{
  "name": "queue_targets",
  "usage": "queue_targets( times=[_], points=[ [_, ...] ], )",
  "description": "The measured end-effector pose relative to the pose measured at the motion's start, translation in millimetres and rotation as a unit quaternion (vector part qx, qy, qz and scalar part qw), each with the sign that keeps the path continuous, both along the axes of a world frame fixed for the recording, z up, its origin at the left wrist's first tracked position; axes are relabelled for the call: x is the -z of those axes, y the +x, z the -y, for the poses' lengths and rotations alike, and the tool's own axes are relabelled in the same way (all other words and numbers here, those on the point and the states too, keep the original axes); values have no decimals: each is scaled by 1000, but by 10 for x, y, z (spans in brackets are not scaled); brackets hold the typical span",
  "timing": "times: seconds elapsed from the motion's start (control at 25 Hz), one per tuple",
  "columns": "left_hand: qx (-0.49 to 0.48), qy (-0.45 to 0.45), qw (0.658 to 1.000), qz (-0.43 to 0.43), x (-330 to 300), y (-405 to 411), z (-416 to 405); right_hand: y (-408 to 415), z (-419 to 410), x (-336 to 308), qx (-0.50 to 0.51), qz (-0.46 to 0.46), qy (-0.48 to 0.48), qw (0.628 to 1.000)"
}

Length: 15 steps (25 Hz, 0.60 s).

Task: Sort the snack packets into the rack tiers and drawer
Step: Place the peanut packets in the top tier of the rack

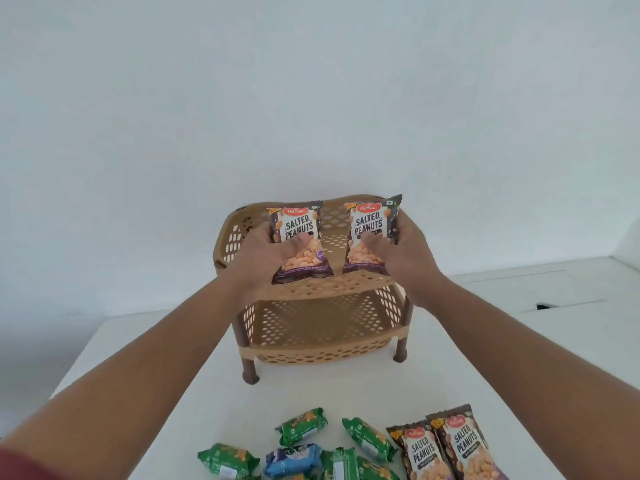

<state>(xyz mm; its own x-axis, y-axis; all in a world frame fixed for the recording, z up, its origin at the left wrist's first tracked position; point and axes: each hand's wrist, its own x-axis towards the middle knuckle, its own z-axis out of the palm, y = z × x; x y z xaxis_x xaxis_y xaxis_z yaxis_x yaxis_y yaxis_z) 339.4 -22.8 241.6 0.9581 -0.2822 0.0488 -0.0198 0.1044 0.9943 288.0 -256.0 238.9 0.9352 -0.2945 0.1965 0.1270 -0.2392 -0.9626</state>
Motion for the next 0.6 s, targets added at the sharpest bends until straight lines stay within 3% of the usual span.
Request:
queue_targets(
  times=[0.32, 0.6],
  points=[
    [-35, 54, 996, -65, -190, 936, 561, 879, 524, -213, 7, -39, -35, 999],
    [-94, 144, 983, -65, 116, 1507, 1019, 1599, 772, 45, -13, -121, -156, 980]
  ],
)
